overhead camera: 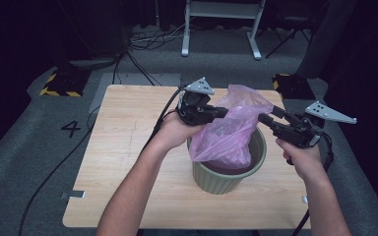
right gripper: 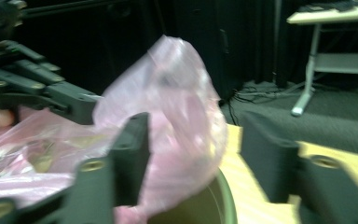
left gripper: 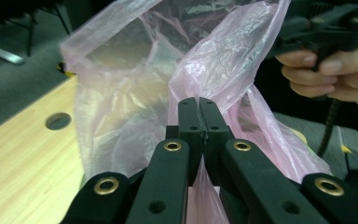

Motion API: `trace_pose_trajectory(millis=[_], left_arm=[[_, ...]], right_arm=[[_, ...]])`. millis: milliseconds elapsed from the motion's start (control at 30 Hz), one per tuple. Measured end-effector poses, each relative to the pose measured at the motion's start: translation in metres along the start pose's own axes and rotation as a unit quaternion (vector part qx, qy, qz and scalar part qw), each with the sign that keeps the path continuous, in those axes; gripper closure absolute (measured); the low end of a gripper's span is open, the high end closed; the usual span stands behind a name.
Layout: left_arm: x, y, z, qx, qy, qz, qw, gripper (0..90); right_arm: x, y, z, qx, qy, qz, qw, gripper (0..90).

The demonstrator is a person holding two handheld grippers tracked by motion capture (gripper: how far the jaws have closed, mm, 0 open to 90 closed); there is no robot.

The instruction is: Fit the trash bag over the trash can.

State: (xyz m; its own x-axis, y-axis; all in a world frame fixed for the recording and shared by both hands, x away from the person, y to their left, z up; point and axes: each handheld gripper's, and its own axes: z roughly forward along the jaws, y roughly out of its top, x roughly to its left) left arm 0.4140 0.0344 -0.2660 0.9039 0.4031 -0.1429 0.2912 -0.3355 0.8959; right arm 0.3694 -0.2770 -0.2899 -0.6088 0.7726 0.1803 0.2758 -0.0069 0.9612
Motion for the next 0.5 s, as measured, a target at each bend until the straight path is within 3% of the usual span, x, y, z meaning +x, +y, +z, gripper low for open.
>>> trace_pose_trajectory(millis=[67,133,200,267,400,500], left_arm=[[-0.003,-0.002,-0.003,-0.010,0.009,0.000,0.9999,89.9],[-0.007,-0.003,-0.006,-0.022,0.013,-0.004,0.9997,89.8],[-0.011,-0.004,-0.006,-0.029,0.019,-0.005,0.9994,89.8],[-0.015,-0.003,-0.005,-0.033,0.021,-0.005,0.9992,89.8],[-0.025,0.000,0.001,-0.034,0.035,0.000,0.9988,89.8],[-0.033,0.002,0.004,-0.042,0.025,0.002,0.9988,89.8]], right_arm=[[-0.002,-0.002,-0.003,0.013,-0.004,0.028,0.9995,30.6],[0.000,-0.004,-0.007,0.028,-0.027,0.047,0.9981,30.0],[0.002,-0.007,-0.014,0.031,-0.001,0.083,0.9961,32.9],[0.006,-0.009,-0.017,0.035,0.023,0.099,0.9942,34.9],[0.021,-0.009,-0.013,0.060,0.052,0.106,0.9911,36.3],[0.031,-0.009,-0.002,0.077,0.035,0.091,0.9923,38.6]])
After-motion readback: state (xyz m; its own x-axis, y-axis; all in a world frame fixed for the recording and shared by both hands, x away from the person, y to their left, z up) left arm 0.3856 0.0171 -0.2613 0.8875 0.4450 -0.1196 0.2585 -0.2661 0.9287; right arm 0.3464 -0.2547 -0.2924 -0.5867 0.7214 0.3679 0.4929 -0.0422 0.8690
